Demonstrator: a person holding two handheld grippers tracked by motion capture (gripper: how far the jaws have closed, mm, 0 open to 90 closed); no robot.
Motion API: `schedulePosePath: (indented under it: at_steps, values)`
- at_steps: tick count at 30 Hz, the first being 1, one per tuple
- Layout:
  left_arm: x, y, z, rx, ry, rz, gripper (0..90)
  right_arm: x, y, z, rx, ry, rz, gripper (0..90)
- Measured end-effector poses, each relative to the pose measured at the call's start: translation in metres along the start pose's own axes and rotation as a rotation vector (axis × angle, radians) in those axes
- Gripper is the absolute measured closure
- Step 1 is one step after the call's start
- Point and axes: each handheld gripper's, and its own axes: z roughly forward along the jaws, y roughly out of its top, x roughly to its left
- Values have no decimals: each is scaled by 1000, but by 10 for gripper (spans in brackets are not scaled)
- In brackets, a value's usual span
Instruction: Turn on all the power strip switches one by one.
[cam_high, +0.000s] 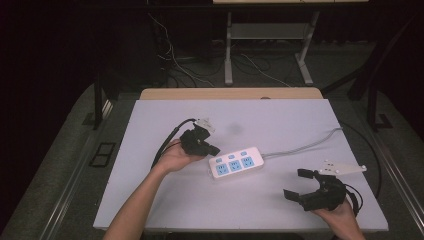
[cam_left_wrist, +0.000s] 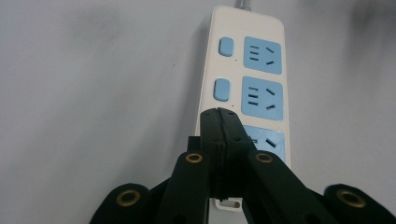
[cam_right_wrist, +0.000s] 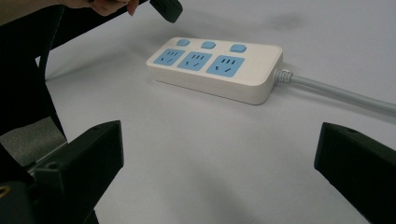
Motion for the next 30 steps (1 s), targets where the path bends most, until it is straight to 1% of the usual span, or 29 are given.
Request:
schedulePosePath:
  at_steps: [7, 12, 18, 24, 30]
  values:
    - [-1, 0, 10, 28, -9, 7, 889, 0, 0, 0, 1, 1, -2, 11]
    - [-3, 1, 17, 51, -15, 25, 890, 0, 0, 1, 3, 3, -7, 11]
    - [-2, 0, 21, 62, -13, 23, 890, 1, 0, 1, 7, 5, -7, 11]
    - [-1, -3, 22, 44, -27, 15, 890, 0, -1, 1, 4, 4, -7, 11]
    - [-1, -4, 22, 39, -27, 23, 890, 0, -1, 1, 3, 5, -8, 11]
